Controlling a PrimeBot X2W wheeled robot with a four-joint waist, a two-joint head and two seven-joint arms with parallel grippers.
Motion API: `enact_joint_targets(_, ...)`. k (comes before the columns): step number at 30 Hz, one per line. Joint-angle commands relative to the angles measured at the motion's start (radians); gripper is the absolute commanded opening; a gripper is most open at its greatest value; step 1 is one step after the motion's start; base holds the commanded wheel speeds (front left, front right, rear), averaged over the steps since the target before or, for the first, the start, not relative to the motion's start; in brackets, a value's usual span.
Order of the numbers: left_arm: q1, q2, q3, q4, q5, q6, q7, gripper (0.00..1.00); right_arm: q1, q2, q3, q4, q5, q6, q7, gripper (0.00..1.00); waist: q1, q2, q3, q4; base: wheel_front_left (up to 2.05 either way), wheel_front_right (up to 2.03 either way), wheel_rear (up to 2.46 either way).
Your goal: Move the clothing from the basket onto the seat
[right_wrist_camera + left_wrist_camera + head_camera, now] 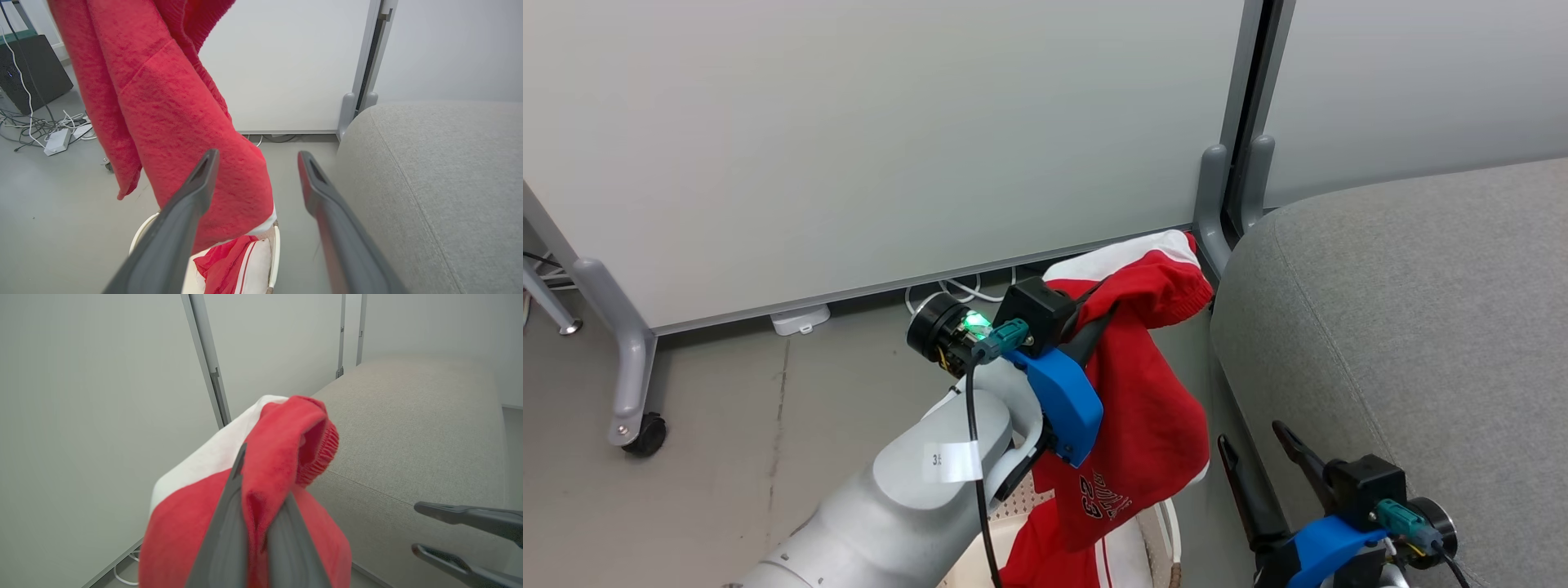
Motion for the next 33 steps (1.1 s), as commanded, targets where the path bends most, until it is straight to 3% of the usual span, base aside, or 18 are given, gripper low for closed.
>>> enact_joint_targets(1,-0.014,0.0,-0.006,0.004,-0.009,0.007,-0.005,0.0,0.002,-0.003,0.007,-0.005,0.001,0.0,0.004,1.0,0.0,-0.0001,0.002,0.0,0.0,0.0,0.0)
enact_joint_targets(13,-0.034,0.0,-0.05,0.009,-0.041,0.011,-0.014,0.0,-0.141,-0.003,0.117,-0.001,-0.044,0.0,0.09,1.0,0.0,-0.0001,0.02,0.01,0.0,0.0,0.0)
enact_joint_targets(19,-0.046,0.0,-0.077,0.001,-0.059,0.012,-0.017,0.0,-0.229,-0.004,0.176,0.051,-0.019,0.0,0.131,1.0,0.0,-0.0001,0.026,0.023,0.0,0.0,0.0)
enact_joint_targets(33,-0.063,0.0,-0.122,-0.018,-0.088,0.002,-0.021,0.0,-0.367,-0.071,0.322,0.178,0.112,0.0,0.169,1.0,0.0,-0.0001,0.033,0.043,0.0,0.0,0.0)
